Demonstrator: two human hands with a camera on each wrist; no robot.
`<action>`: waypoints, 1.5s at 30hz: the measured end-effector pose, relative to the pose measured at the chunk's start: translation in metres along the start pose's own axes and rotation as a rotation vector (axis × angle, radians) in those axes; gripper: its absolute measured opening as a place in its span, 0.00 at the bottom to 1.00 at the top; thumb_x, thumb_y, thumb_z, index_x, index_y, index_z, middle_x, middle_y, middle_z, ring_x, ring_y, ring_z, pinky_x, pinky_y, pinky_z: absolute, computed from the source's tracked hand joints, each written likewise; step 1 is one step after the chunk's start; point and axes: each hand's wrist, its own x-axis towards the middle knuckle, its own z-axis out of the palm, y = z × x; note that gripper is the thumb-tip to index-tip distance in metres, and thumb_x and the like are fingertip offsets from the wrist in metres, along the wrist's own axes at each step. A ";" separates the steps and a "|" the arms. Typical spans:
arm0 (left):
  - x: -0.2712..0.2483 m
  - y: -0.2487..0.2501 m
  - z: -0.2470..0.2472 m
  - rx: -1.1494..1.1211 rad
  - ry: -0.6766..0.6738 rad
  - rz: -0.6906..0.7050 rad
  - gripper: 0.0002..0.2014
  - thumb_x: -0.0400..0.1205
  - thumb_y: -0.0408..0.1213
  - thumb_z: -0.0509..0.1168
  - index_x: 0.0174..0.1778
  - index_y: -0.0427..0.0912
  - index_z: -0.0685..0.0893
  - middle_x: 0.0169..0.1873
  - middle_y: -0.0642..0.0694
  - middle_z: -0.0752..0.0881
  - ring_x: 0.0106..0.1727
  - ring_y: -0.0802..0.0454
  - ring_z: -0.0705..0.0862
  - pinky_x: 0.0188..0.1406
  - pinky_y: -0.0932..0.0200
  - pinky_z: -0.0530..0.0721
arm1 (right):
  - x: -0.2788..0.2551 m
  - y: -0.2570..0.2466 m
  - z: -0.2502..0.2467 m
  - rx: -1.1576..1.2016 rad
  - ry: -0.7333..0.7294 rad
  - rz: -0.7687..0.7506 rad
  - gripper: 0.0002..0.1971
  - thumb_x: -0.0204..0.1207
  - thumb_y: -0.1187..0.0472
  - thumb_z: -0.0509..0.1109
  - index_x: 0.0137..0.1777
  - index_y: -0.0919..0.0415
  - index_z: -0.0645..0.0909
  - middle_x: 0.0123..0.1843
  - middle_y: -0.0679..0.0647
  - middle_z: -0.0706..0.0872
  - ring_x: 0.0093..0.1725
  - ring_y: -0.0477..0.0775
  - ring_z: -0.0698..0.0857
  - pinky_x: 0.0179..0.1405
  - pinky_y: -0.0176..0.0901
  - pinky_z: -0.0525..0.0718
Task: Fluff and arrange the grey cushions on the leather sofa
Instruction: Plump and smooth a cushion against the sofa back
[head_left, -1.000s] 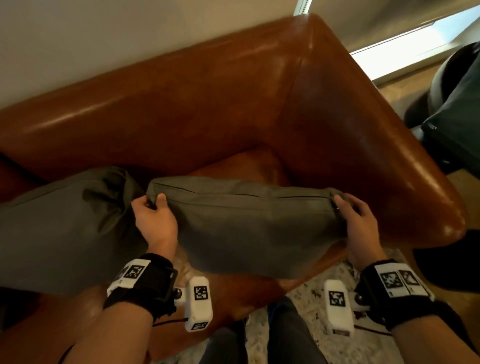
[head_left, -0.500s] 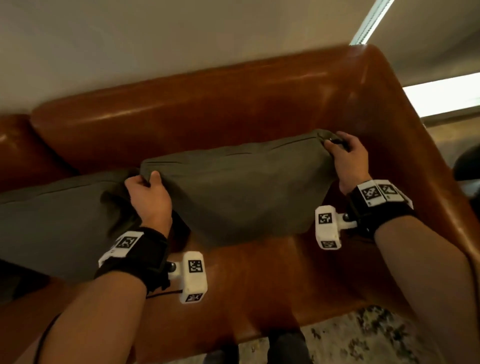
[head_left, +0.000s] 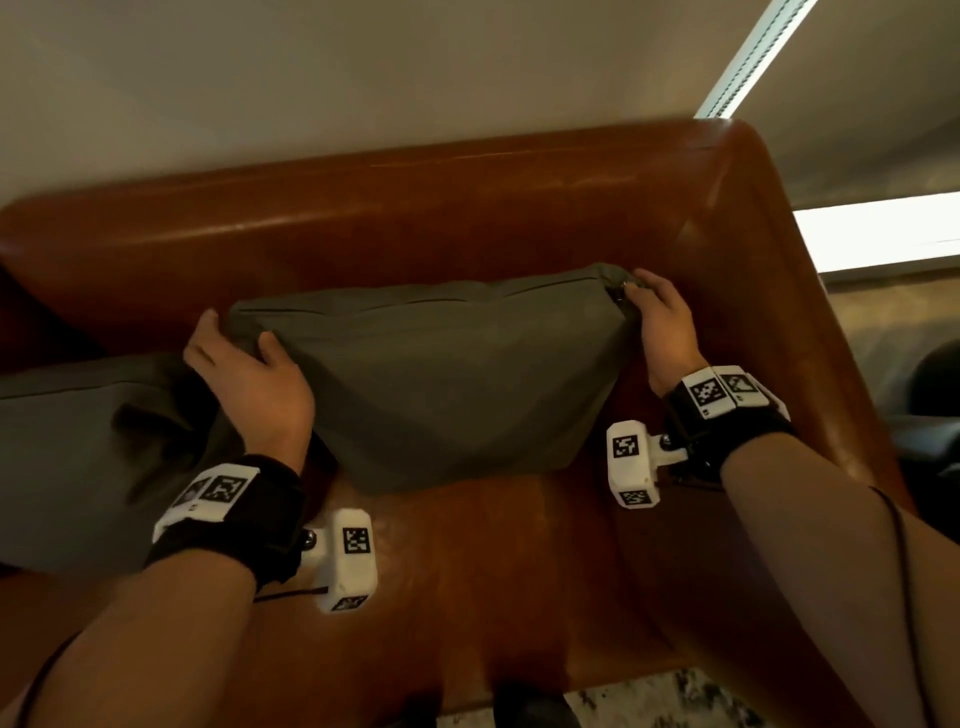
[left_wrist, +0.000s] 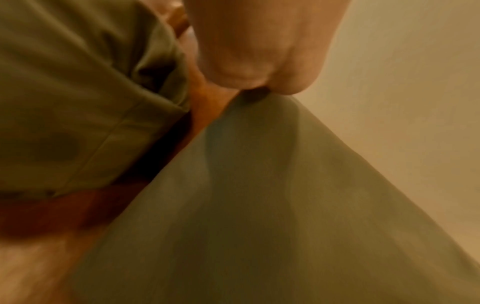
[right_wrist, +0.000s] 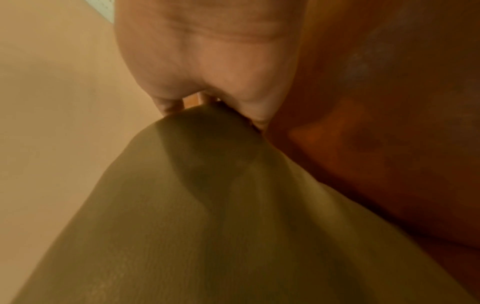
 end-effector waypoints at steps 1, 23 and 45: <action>-0.006 0.008 0.001 0.105 0.014 0.104 0.26 0.85 0.39 0.61 0.79 0.40 0.64 0.78 0.38 0.64 0.77 0.38 0.68 0.77 0.44 0.67 | 0.001 0.000 -0.003 -0.018 0.017 -0.019 0.21 0.84 0.58 0.64 0.76 0.55 0.74 0.73 0.54 0.78 0.70 0.52 0.79 0.66 0.43 0.77; -0.115 0.162 0.146 0.330 -0.634 0.730 0.17 0.85 0.45 0.59 0.69 0.47 0.76 0.64 0.46 0.76 0.66 0.45 0.75 0.66 0.47 0.68 | 0.020 -0.016 -0.013 -0.764 0.123 -0.384 0.06 0.74 0.56 0.76 0.41 0.59 0.87 0.55 0.57 0.79 0.60 0.60 0.78 0.53 0.46 0.79; -0.106 0.186 0.167 0.319 -0.675 0.640 0.10 0.85 0.43 0.62 0.61 0.49 0.82 0.60 0.51 0.81 0.66 0.48 0.75 0.65 0.46 0.67 | 0.006 -0.002 -0.022 -0.011 0.194 -0.134 0.14 0.74 0.53 0.77 0.56 0.54 0.81 0.51 0.48 0.88 0.53 0.44 0.87 0.57 0.44 0.86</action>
